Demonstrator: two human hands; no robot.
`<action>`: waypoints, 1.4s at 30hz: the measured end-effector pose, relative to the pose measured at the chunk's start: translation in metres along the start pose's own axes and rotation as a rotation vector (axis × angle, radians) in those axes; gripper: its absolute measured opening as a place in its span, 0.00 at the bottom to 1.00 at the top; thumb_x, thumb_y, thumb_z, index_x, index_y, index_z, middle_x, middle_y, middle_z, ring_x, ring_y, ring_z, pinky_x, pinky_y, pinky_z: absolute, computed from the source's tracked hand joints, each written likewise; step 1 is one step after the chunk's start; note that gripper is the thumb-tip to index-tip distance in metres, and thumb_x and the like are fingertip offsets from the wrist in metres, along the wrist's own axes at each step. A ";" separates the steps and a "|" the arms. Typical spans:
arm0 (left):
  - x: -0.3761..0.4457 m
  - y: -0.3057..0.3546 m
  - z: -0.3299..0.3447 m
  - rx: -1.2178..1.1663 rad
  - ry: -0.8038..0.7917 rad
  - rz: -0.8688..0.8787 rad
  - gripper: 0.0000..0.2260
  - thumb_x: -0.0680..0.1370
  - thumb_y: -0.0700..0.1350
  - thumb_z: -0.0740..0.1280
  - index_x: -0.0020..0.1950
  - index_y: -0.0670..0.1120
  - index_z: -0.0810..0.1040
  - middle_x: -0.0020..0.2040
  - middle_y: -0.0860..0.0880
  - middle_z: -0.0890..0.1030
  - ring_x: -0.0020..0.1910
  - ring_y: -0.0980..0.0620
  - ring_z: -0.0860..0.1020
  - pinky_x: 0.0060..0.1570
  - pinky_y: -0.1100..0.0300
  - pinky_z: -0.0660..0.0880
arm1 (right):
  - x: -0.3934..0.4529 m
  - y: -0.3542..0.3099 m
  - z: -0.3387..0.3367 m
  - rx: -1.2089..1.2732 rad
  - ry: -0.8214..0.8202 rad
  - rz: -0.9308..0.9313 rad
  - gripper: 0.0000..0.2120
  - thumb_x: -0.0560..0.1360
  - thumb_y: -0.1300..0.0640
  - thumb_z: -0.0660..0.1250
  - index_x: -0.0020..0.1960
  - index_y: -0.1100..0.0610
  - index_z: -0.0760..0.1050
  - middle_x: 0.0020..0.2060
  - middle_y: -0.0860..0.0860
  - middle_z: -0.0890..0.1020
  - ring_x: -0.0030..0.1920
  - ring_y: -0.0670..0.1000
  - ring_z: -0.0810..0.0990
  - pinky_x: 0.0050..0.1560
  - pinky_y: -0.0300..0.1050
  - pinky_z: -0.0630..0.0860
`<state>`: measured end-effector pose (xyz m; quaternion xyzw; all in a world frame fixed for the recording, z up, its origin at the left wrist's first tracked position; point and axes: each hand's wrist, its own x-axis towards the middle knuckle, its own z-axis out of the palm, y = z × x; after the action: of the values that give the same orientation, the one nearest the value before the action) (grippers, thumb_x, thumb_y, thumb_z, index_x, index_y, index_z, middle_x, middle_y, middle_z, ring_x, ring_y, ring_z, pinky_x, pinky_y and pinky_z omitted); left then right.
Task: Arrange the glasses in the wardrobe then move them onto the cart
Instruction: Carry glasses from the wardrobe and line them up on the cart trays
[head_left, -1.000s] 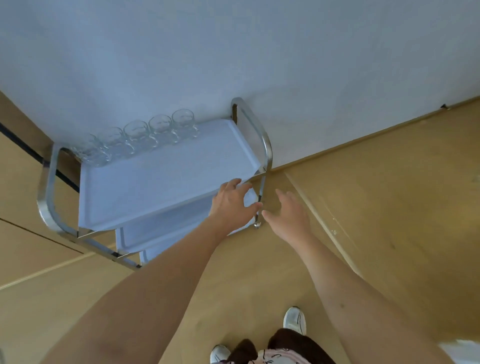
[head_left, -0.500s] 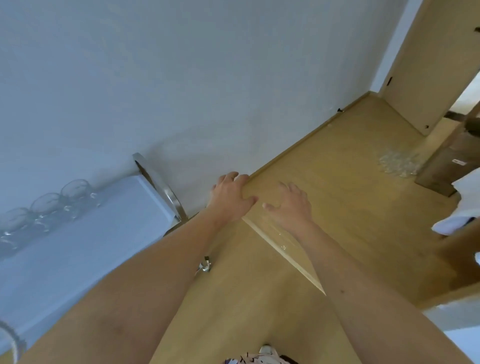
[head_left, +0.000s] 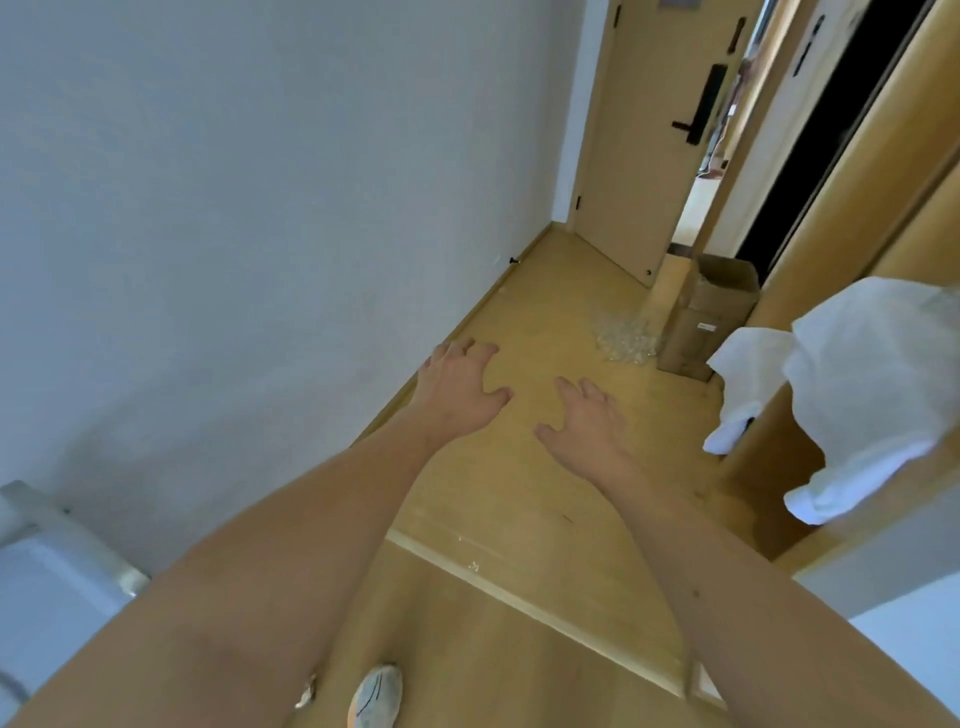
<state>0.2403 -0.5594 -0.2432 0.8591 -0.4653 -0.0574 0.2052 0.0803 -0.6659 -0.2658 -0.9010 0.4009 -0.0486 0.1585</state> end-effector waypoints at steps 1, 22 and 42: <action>0.017 -0.001 -0.003 -0.010 0.001 0.035 0.32 0.77 0.61 0.67 0.79 0.53 0.65 0.79 0.43 0.63 0.77 0.42 0.60 0.74 0.43 0.62 | 0.011 0.000 -0.005 -0.009 0.026 0.026 0.36 0.78 0.42 0.65 0.81 0.51 0.57 0.76 0.57 0.65 0.74 0.62 0.64 0.72 0.57 0.65; 0.261 0.073 -0.088 -0.104 -0.031 0.709 0.30 0.78 0.58 0.69 0.77 0.49 0.68 0.76 0.42 0.67 0.75 0.39 0.64 0.72 0.41 0.66 | 0.152 -0.013 -0.140 -0.084 0.390 0.467 0.28 0.77 0.44 0.67 0.73 0.53 0.67 0.69 0.55 0.72 0.69 0.62 0.69 0.64 0.58 0.71; 0.416 0.326 0.008 -0.035 -0.091 1.005 0.30 0.79 0.60 0.67 0.78 0.53 0.66 0.79 0.45 0.63 0.78 0.43 0.57 0.75 0.42 0.61 | 0.235 0.217 -0.247 -0.064 0.584 0.689 0.34 0.78 0.43 0.67 0.79 0.51 0.59 0.73 0.55 0.68 0.73 0.62 0.65 0.68 0.58 0.69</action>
<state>0.2183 -1.0614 -0.0799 0.5221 -0.8288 0.0032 0.2011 0.0324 -1.0364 -0.1122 -0.6679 0.7068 -0.2326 0.0176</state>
